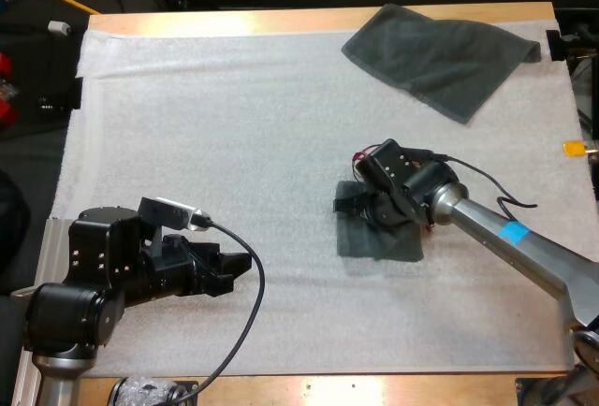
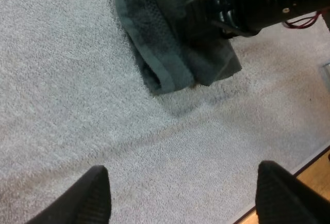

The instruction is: Pick towel from pile, fold and stack

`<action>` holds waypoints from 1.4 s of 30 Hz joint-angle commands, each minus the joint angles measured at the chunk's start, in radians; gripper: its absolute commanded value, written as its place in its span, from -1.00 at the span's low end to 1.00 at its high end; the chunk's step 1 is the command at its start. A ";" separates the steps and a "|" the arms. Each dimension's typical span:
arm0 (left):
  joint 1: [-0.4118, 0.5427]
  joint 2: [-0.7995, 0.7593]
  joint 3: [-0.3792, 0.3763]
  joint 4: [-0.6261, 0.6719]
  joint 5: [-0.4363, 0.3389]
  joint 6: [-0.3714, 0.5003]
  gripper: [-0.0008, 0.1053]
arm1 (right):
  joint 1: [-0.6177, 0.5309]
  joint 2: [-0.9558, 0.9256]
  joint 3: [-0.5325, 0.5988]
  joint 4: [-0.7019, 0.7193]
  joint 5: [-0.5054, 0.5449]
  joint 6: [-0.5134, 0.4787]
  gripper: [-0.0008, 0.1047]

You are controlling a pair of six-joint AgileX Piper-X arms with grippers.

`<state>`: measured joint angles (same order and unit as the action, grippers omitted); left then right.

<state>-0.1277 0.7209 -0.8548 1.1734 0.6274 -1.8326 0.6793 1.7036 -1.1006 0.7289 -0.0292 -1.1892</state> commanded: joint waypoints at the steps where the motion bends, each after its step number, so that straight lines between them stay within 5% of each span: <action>1: -0.003 -0.006 -0.005 0.006 0.013 -0.007 0.13 | 0.001 -0.005 -0.009 -0.018 -0.024 0.005 -0.95; 3: -0.003 -0.006 -0.005 0.006 0.013 -0.007 0.13 | 0.001 -0.005 -0.013 -0.020 -0.035 0.005 -0.78; 8: -0.003 -0.006 -0.005 0.006 0.013 -0.007 0.13 | 0.001 -0.031 -0.019 -0.018 -0.043 -0.015 0.17; 10: -0.003 -0.006 -0.005 0.004 0.013 -0.007 0.13 | 0.001 -0.054 -0.019 -0.006 -0.038 -0.047 0.28; 18: -0.003 -0.006 -0.005 0.004 0.013 -0.007 0.13 | 0.001 -0.103 -0.018 0.073 0.046 -0.063 0.29; 29: -0.003 -0.006 -0.005 0.004 0.013 -0.007 0.13 | 0.024 -0.043 0.052 -0.145 -0.248 0.091 0.29; 42: -0.003 -0.006 -0.005 0.004 0.013 -0.007 0.13 | 0.092 0.043 0.052 -0.192 -0.265 0.128 0.29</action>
<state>-0.1277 0.7209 -0.8548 1.1734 0.6274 -1.8326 0.7725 1.7526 -1.0476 0.5384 -0.2861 -1.0619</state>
